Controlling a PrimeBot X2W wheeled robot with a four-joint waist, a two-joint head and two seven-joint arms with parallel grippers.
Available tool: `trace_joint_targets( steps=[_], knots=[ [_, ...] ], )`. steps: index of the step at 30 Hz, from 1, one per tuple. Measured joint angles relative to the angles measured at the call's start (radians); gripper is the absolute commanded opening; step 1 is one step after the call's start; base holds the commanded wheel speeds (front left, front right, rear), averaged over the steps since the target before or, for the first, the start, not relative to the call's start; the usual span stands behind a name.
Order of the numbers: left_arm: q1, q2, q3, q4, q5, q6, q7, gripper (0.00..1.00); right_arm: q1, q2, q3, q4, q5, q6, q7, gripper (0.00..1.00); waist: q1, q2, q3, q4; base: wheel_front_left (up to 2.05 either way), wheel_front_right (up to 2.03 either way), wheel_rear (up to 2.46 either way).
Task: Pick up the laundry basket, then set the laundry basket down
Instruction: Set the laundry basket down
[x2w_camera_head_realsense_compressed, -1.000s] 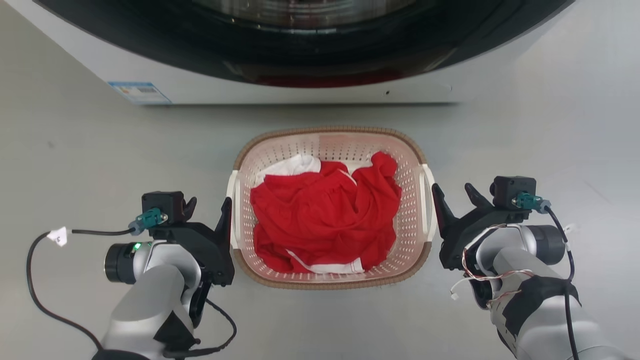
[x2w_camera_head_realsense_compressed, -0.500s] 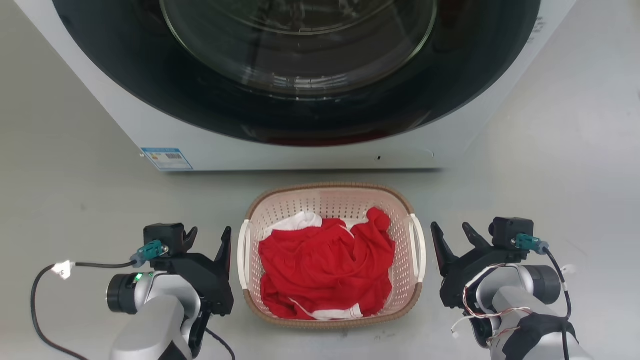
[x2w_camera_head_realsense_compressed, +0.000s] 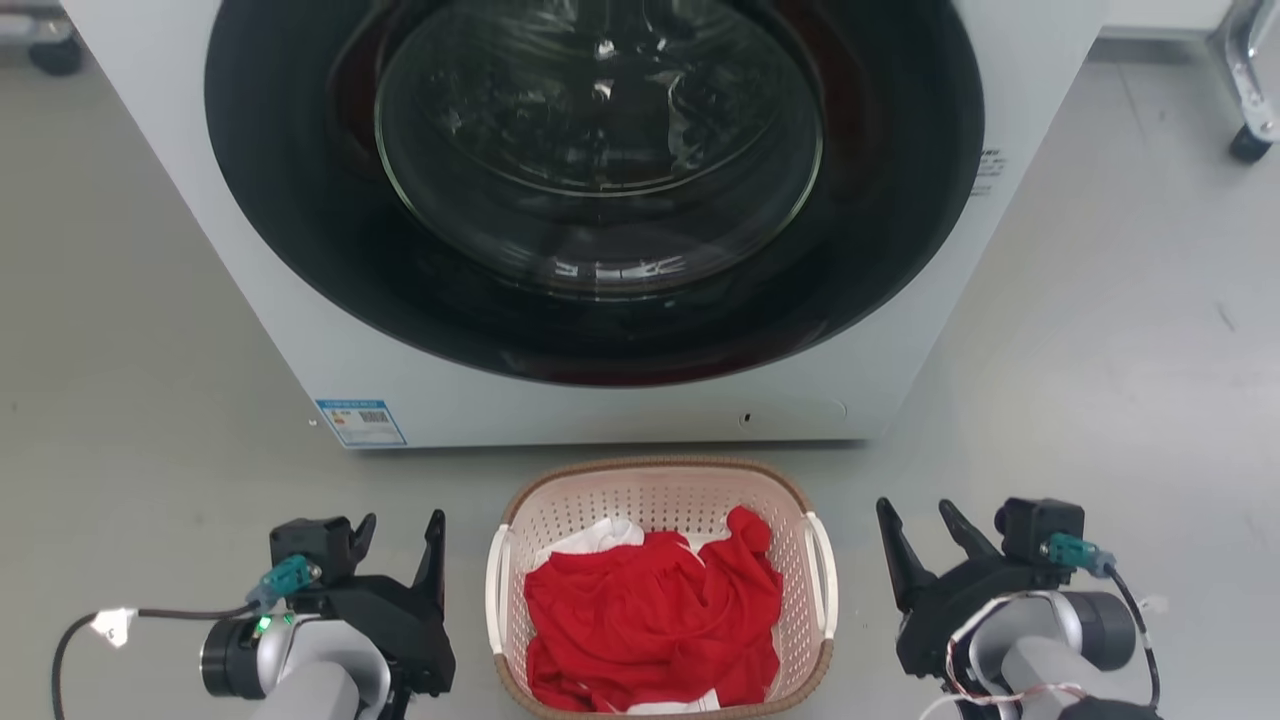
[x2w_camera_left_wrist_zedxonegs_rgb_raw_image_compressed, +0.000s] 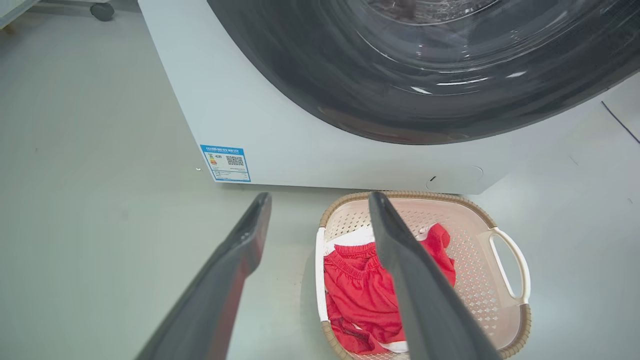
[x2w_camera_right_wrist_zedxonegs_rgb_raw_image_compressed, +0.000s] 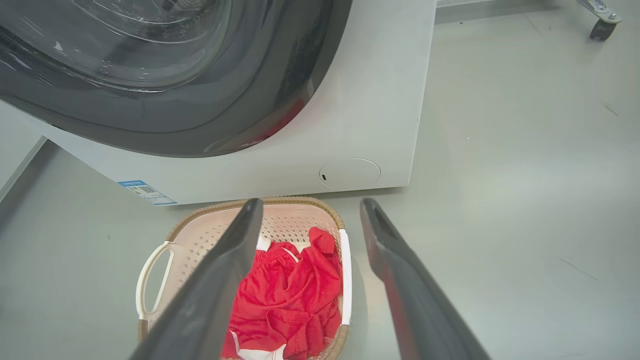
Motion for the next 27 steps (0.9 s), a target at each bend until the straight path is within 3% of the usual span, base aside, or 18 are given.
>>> trace_joint_targets(
  steps=[16, 27],
  knots=[
    [0.217, 0.038, 0.043, -0.280, 0.080, 0.083, 0.000, 1.00, 0.214, -0.064, -0.045, -0.246, -0.088, -0.064, 0.000, 1.00, 0.0001, 0.0000, -0.146, 0.000, 0.00, 0.00, 0.00],
    [0.383, 0.054, 0.061, -0.524, 0.152, 0.125, 0.000, 1.00, 0.370, -0.110, -0.086, -0.490, -0.168, -0.123, 0.000, 1.00, 0.0001, 0.0001, -0.201, -0.005, 0.00, 0.00, 0.00]
  ],
)
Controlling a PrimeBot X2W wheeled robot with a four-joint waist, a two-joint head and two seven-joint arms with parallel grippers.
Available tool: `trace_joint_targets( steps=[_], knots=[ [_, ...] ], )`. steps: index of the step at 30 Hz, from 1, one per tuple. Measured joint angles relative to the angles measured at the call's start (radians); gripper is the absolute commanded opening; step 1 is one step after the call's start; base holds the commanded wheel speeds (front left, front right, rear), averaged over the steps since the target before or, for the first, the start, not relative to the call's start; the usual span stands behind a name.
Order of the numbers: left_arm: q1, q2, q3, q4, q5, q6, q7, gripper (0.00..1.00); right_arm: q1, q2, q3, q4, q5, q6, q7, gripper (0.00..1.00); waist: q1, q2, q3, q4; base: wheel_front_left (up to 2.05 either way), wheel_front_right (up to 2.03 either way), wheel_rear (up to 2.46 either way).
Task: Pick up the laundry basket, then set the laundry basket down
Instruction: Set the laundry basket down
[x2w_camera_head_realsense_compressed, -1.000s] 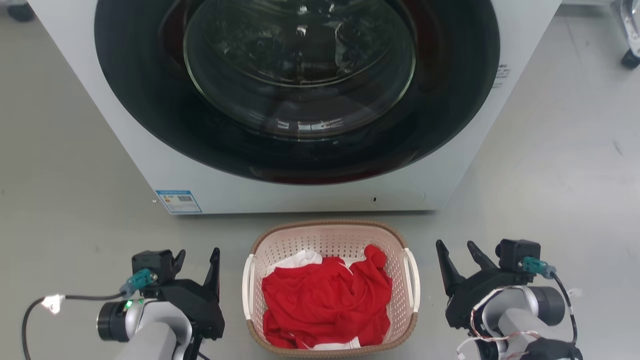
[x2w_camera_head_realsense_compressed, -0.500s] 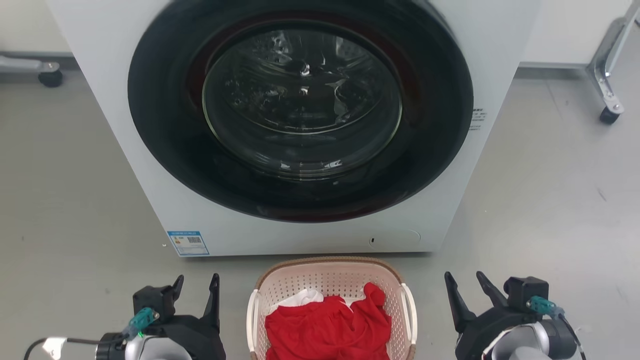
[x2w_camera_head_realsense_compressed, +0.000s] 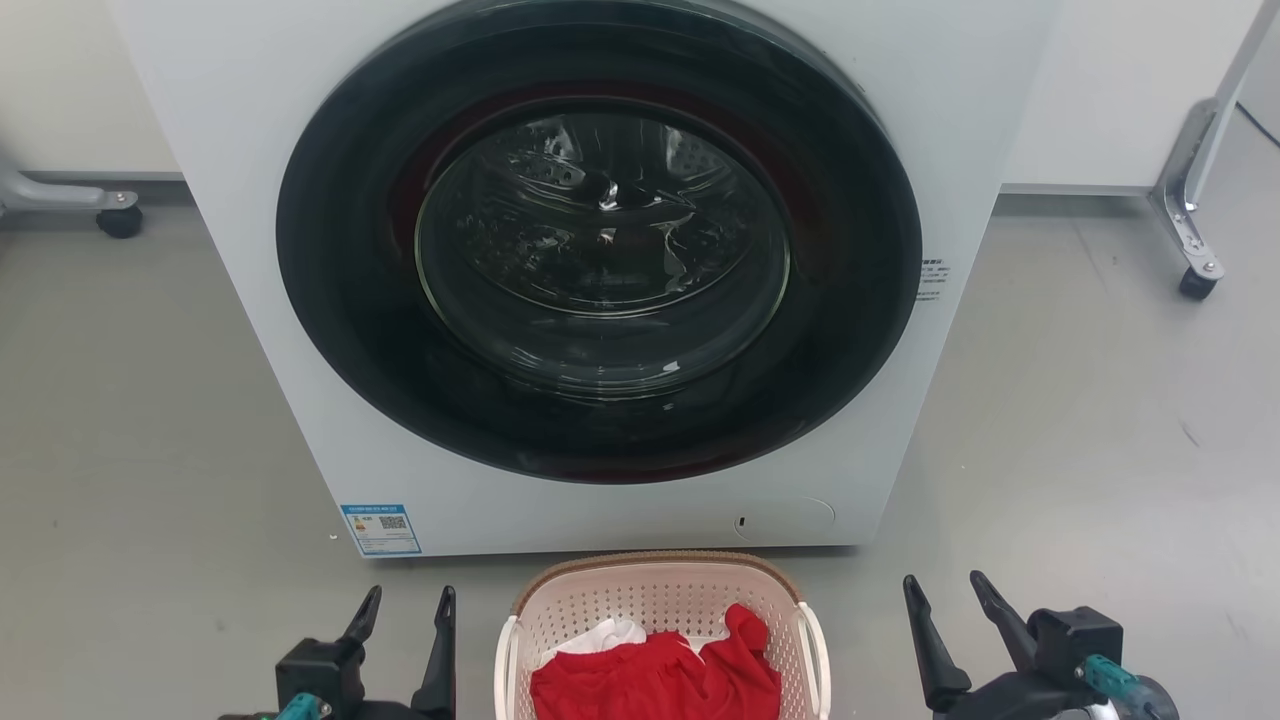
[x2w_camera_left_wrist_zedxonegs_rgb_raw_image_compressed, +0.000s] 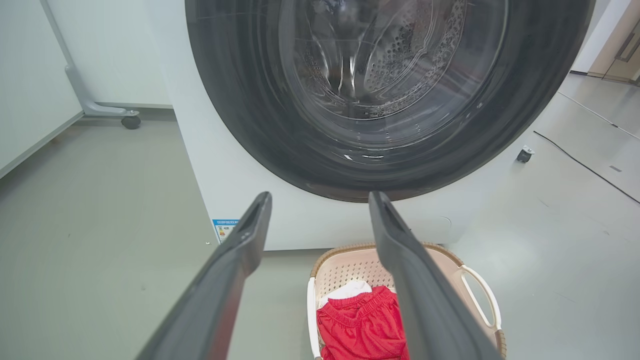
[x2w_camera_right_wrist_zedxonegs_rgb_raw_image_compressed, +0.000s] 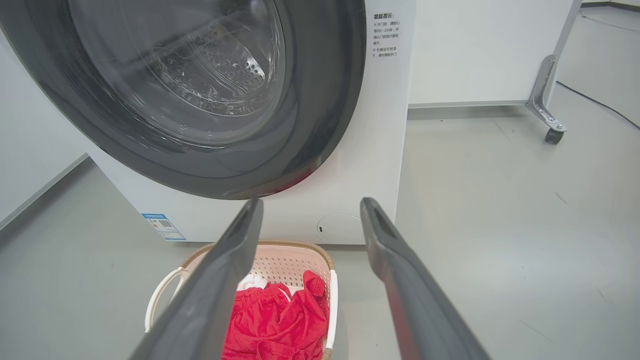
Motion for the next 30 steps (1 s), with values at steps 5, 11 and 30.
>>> trace_joint_targets(
  steps=[5, 11, 30],
  knots=[
    [0.068, 0.007, 0.014, -0.092, 0.033, 0.014, 0.000, 1.00, 0.068, -0.013, -0.022, -0.103, -0.034, -0.016, 0.000, 1.00, 0.0001, 0.0000, -0.011, 0.000, 0.00, 0.00, 0.00],
    [0.150, 0.008, 0.038, -0.181, 0.043, 0.026, 0.000, 1.00, 0.143, -0.019, -0.049, -0.211, -0.062, -0.030, 0.000, 1.00, 0.0000, 0.0000, -0.020, -0.001, 0.00, 0.00, 0.00],
    [0.281, -0.003, 0.069, -0.326, 0.094, 0.040, 0.000, 1.00, 0.325, -0.025, -0.143, -0.396, -0.132, -0.044, 0.000, 1.00, 0.0000, 0.0000, -0.035, -0.006, 0.00, 0.00, 0.00]
  ],
)
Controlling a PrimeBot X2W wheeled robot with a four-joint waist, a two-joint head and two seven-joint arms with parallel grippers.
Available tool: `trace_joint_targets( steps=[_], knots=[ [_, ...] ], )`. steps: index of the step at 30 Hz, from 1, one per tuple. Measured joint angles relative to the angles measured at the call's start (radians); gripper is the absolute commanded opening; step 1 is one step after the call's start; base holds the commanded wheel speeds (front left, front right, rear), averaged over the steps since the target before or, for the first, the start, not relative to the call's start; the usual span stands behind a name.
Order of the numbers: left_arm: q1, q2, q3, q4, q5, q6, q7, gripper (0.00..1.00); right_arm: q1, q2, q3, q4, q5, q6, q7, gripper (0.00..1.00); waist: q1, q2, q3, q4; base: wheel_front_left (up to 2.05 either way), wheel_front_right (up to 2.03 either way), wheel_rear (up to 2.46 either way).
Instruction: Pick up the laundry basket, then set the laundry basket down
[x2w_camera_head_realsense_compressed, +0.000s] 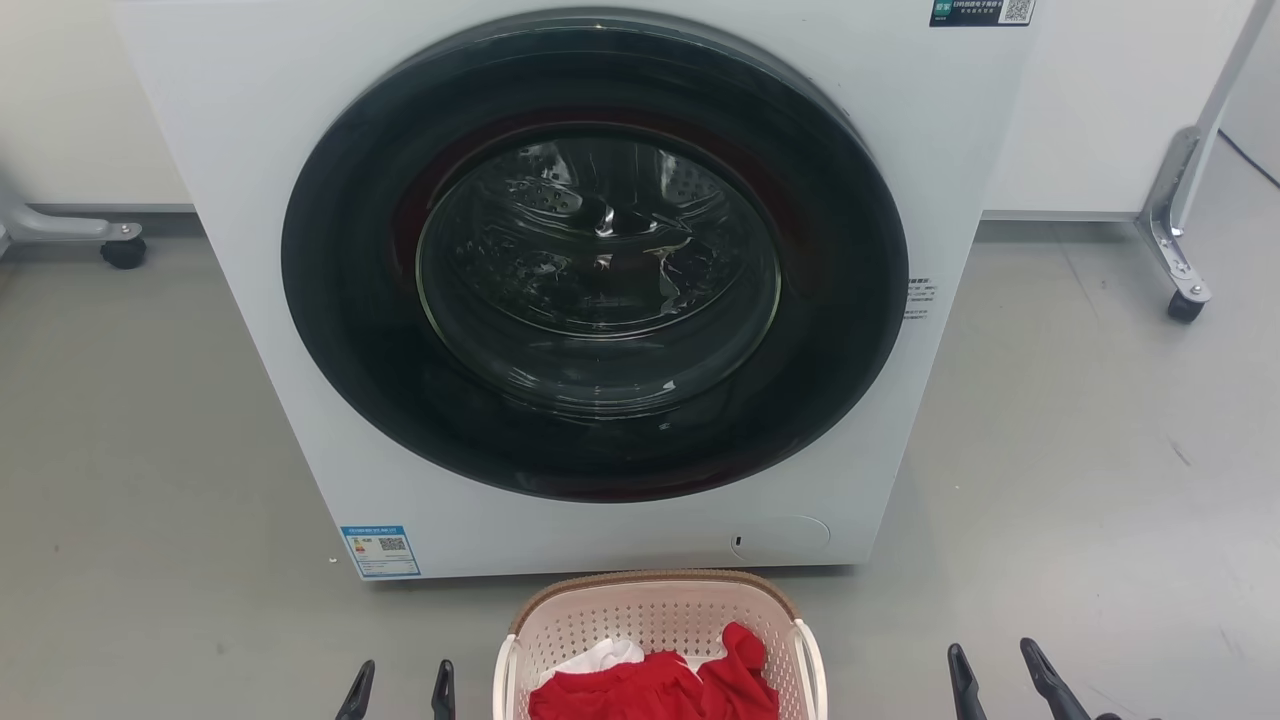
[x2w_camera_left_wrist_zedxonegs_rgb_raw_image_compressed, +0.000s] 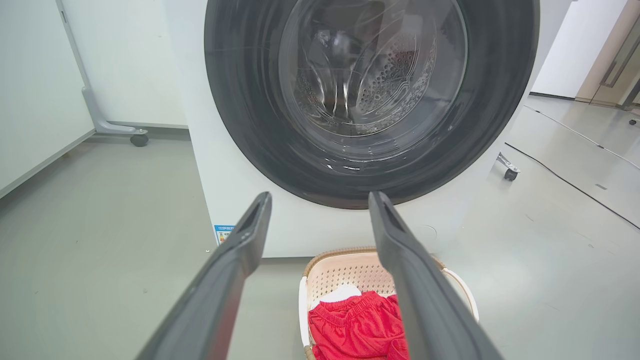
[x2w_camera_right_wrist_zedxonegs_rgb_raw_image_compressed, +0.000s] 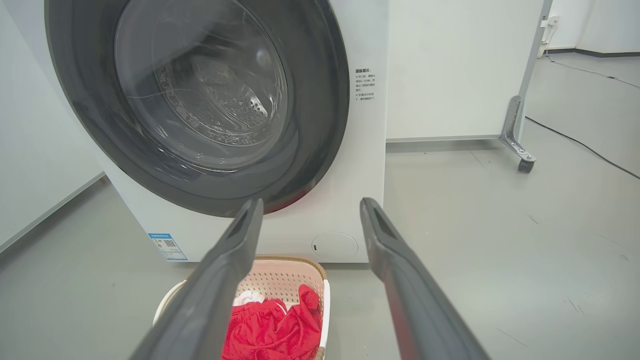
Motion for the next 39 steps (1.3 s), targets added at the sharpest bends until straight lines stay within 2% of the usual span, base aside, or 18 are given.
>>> trace_joint_targets(
  steps=[10, 39],
  knots=[
    [0.033, -0.009, 0.014, -0.025, 0.002, 0.003, 0.000, 1.00, 0.054, 0.003, -0.047, -0.023, -0.028, 0.000, 0.000, 1.00, 0.0000, -0.0001, -0.001, 0.003, 0.00, 0.00, 0.00],
    [0.042, -0.025, 0.025, -0.029, 0.014, 0.007, 0.000, 1.00, 0.097, 0.018, -0.079, -0.065, -0.099, 0.000, 0.037, 1.00, 0.0000, 0.0000, 0.011, 0.009, 0.00, 0.00, 0.00]
  ],
)
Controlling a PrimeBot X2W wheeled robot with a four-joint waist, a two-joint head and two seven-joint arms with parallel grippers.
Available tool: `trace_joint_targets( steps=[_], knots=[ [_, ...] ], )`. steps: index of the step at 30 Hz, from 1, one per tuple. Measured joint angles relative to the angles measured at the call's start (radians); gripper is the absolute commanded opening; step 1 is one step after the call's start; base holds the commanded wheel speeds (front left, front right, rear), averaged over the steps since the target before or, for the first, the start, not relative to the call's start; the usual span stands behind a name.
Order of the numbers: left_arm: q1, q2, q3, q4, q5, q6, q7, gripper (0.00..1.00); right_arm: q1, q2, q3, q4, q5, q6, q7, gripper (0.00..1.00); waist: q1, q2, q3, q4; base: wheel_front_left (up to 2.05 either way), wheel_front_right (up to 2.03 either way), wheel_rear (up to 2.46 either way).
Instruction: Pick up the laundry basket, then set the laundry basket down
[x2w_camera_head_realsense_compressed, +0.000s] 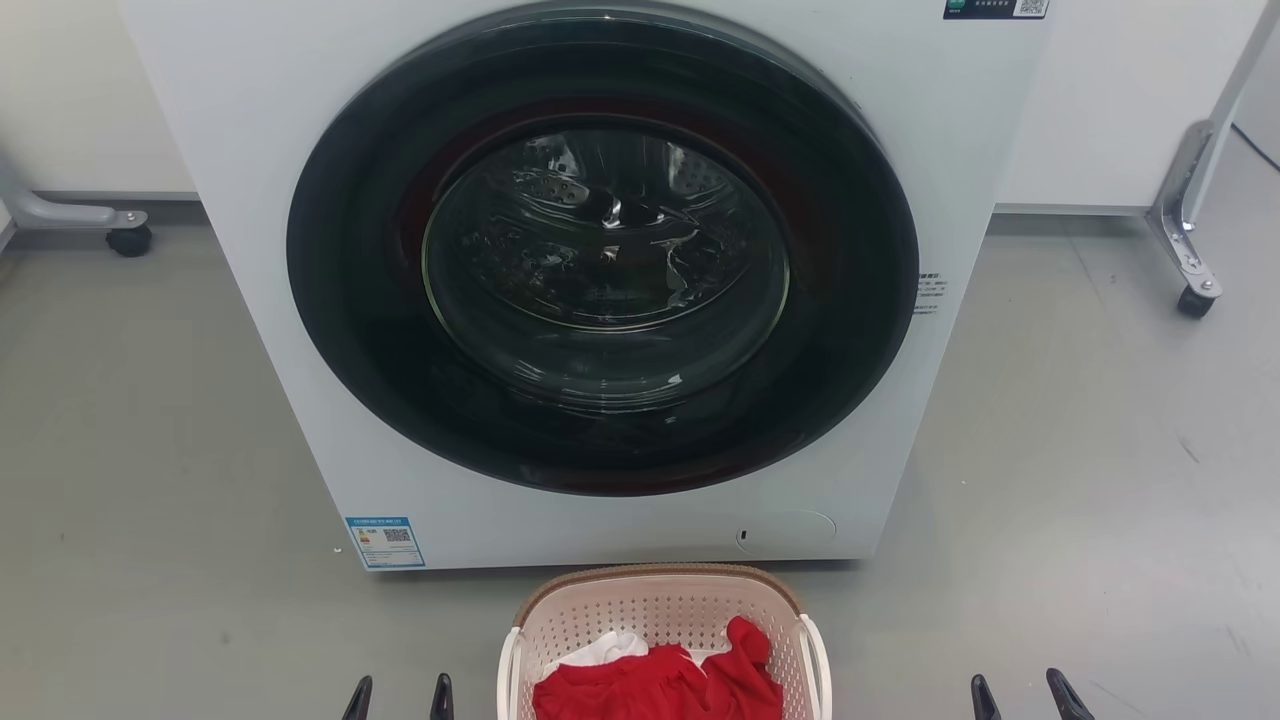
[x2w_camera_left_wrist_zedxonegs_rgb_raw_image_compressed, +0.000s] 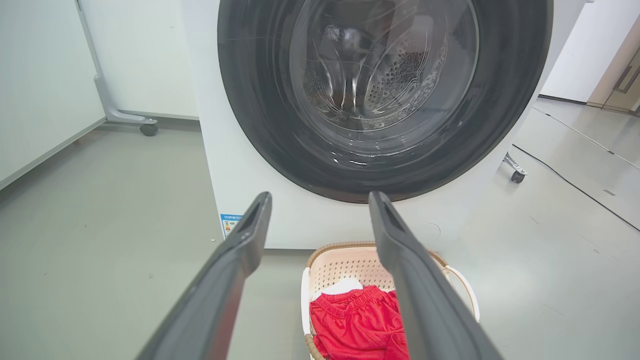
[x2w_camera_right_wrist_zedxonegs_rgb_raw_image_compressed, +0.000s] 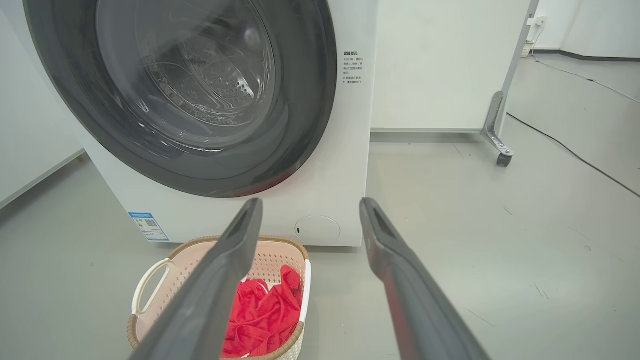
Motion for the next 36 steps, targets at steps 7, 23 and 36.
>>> trace_joint_targets(
  steps=[7, 23, 36],
  knots=[
    [0.000, -0.002, 0.001, 0.001, 0.003, 0.000, 0.000, 1.00, 0.002, 0.005, -0.007, -0.009, -0.003, 0.000, 0.009, 1.00, 0.0000, 0.0000, 0.002, 0.001, 0.00, 0.00, 0.00],
    [0.009, -0.014, 0.038, 0.038, -0.098, -0.027, 0.038, 0.00, 0.000, 0.035, -0.049, 0.032, 0.099, 0.021, 0.040, 0.00, 0.0001, 0.0000, 0.005, 0.002, 0.00, 0.00, 0.00],
    [-0.012, -0.024, 0.087, 0.045, -0.282, -0.055, 0.091, 0.00, -0.026, 0.055, -0.105, 0.054, 0.294, 0.055, 0.089, 0.00, 0.0001, 0.0001, 0.007, 0.003, 0.00, 0.00, 0.00]
  ],
)
